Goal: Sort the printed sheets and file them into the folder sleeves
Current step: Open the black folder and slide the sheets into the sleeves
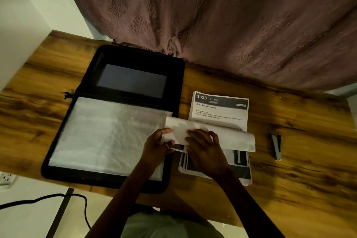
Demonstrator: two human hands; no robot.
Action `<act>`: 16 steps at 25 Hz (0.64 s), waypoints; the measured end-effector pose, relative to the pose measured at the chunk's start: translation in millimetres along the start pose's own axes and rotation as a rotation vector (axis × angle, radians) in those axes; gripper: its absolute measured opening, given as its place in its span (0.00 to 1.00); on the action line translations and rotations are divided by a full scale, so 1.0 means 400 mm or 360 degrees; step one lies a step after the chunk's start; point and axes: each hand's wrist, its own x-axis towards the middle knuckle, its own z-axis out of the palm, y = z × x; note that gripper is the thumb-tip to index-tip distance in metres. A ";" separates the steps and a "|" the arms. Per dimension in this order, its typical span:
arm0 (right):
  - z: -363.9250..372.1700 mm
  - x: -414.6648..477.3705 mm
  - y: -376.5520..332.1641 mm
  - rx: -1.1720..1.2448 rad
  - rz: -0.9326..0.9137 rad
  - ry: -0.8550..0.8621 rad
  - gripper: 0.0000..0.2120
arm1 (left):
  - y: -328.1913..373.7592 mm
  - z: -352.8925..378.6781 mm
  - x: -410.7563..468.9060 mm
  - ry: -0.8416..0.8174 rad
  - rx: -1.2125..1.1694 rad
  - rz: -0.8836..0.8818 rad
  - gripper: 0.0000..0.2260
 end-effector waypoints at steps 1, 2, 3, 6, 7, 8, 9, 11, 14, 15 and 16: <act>-0.013 0.010 -0.001 0.0012 0.0070 -0.0047 0.25 | 0.002 -0.002 -0.002 -0.0019 -0.0046 -0.0006 0.15; -0.023 0.021 0.000 -0.0012 0.0115 -0.0127 0.31 | 0.002 -0.004 -0.005 -0.0038 -0.0068 -0.0006 0.15; -0.028 0.029 0.003 -0.0059 0.0119 -0.0212 0.37 | 0.000 -0.006 -0.007 -0.0058 -0.0078 -0.0005 0.15; -0.030 0.038 0.015 -0.0119 0.0078 -0.0334 0.40 | -0.005 -0.008 -0.009 -0.0162 -0.0102 0.0016 0.14; -0.033 0.040 0.023 -0.0085 0.0083 -0.0332 0.38 | -0.006 -0.011 -0.009 -0.0189 -0.0106 0.0019 0.14; -0.037 0.044 0.031 -0.0033 0.0093 -0.0331 0.36 | -0.004 -0.016 -0.011 -0.0203 -0.0092 0.0016 0.14; -0.046 0.052 0.037 0.0029 0.0122 -0.0340 0.34 | -0.001 -0.021 -0.014 -0.0213 -0.0066 0.0017 0.14; -0.060 0.068 0.054 0.0187 0.0244 -0.0414 0.32 | -0.008 -0.029 -0.018 -0.0250 -0.0001 0.0061 0.14; -0.090 0.111 0.090 0.0612 0.0445 -0.0707 0.31 | -0.017 -0.031 -0.024 -0.0316 0.0072 0.0138 0.13; -0.103 0.126 0.103 0.0746 0.0485 -0.0813 0.31 | -0.015 -0.027 -0.024 -0.0336 0.0106 0.0158 0.13; -0.114 0.139 0.111 0.0813 0.0496 -0.0885 0.31 | -0.014 -0.024 -0.025 -0.0355 0.0158 0.0193 0.13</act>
